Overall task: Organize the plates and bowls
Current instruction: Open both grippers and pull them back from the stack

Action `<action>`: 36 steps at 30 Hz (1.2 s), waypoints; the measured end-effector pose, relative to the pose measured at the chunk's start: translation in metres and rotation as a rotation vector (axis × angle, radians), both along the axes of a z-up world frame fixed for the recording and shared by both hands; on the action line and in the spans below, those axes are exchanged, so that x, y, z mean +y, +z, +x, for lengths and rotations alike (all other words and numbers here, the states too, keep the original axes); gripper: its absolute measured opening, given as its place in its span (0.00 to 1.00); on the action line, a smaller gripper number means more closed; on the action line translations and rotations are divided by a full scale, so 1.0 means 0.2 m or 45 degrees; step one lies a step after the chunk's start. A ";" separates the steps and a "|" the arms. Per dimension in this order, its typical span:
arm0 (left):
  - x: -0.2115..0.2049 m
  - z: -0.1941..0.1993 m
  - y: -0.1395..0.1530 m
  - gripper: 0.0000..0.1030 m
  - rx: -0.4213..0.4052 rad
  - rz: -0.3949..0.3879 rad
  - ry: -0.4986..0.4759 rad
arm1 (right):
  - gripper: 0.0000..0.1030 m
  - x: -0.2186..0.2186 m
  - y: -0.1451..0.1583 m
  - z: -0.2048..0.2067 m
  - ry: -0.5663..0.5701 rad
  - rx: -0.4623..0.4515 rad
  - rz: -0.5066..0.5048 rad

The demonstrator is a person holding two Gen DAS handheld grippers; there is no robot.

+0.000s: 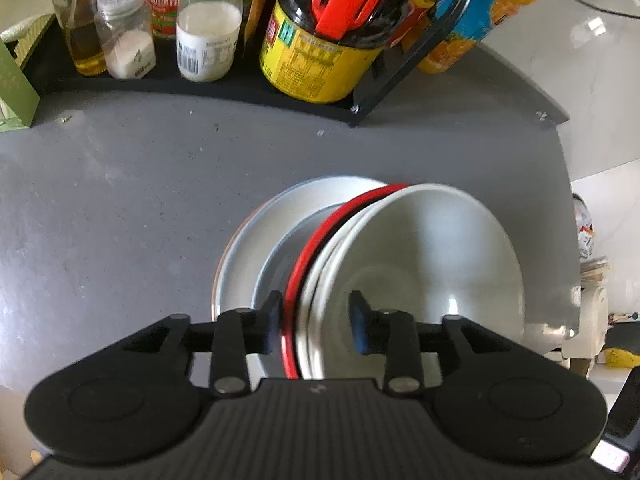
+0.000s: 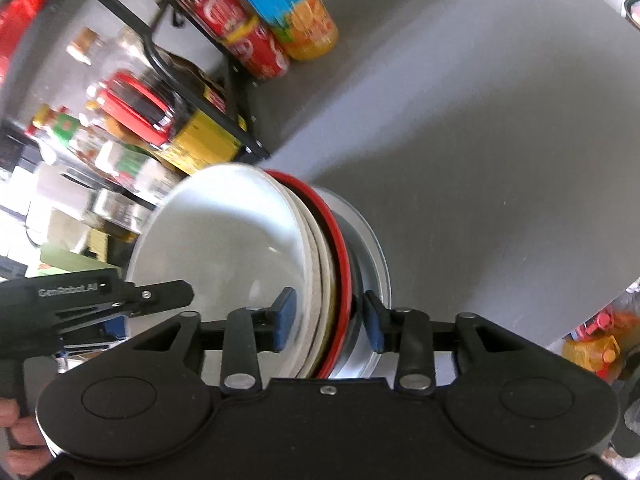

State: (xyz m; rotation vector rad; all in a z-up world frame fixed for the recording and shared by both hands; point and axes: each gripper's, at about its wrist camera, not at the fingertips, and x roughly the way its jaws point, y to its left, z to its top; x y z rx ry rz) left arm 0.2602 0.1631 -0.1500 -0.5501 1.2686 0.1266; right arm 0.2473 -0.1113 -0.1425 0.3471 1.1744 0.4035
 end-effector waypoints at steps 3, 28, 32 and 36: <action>-0.03 -0.02 0.05 0.58 -0.033 0.054 0.002 | 0.50 -0.06 0.06 -0.04 0.002 -0.068 -0.008; -0.57 -0.63 0.45 0.90 -0.250 0.220 -0.049 | 0.96 -0.77 0.38 -0.61 -0.095 -0.307 -0.070; -0.59 -0.74 0.48 0.92 -0.269 0.262 -0.069 | 0.98 -0.83 0.41 -0.68 -0.114 -0.334 -0.069; -0.61 -0.82 0.52 0.95 -0.300 0.278 -0.077 | 1.00 -0.87 0.45 -0.72 -0.138 -0.368 -0.084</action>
